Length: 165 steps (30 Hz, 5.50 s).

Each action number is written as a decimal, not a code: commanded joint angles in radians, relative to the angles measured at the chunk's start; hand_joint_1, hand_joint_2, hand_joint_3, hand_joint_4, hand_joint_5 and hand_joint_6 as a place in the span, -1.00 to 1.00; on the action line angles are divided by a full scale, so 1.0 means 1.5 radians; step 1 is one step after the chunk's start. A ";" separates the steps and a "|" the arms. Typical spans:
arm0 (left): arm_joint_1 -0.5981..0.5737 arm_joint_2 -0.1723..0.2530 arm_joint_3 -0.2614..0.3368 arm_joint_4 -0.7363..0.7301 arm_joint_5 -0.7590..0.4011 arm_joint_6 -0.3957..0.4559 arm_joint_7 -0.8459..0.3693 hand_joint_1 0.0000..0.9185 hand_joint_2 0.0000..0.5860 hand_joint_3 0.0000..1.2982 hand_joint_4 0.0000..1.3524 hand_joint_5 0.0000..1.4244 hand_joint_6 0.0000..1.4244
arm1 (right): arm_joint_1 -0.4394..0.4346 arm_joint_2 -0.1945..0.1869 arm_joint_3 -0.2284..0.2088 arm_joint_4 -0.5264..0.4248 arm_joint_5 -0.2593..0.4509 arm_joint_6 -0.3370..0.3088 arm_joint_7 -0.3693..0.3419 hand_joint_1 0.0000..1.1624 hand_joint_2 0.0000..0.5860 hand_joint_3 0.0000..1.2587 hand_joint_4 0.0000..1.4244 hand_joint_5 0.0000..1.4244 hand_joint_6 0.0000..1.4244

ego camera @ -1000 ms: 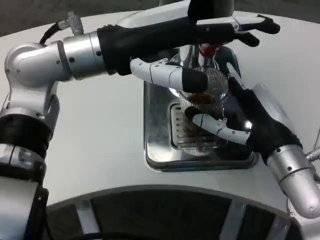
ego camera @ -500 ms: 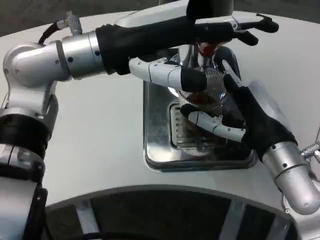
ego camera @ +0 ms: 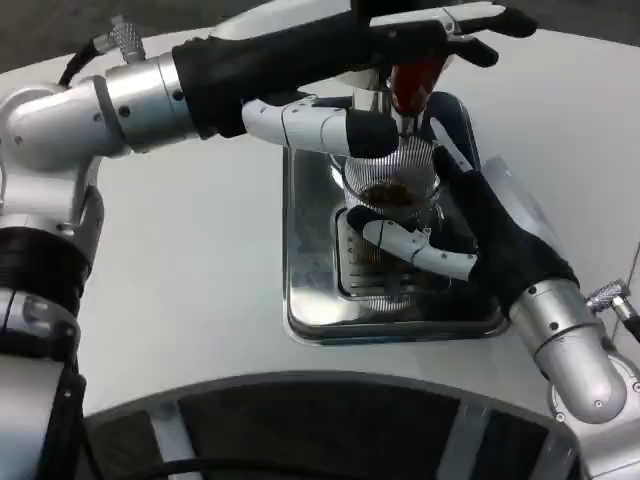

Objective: Grasp the cup under the faucet to collect the drink, then remove the cup.

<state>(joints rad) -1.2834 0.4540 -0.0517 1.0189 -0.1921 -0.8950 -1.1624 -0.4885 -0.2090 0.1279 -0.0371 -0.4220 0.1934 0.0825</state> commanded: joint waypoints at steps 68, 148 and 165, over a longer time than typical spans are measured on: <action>0.059 0.075 0.167 -0.274 -0.157 0.655 -0.096 -1.00 -0.63 -0.98 -1.00 -0.83 -0.95 | 0.007 -0.009 -0.004 -0.001 0.020 -0.002 -0.014 -0.18 -0.31 -1.00 -1.00 -1.00 -1.00; 0.559 0.253 0.340 -0.465 -0.153 0.645 0.132 -1.00 -0.57 -0.75 -0.87 -0.63 -0.85 | -0.002 0.047 0.070 0.018 -0.097 0.115 -0.083 0.10 -0.28 -0.62 -0.84 -0.74 -0.78; 0.555 0.255 0.336 -0.451 -0.148 0.633 0.136 -1.00 -0.57 -0.73 -0.85 -0.61 -0.85 | 0.027 0.061 0.085 0.034 -0.138 0.125 -0.133 0.25 -0.28 -0.35 -0.41 -0.33 -0.18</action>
<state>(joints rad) -0.4626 0.8115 0.4527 0.3357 -0.4228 0.0722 -0.9632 -0.5042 -0.1236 0.2434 -0.0298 -0.6245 0.3464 -0.1259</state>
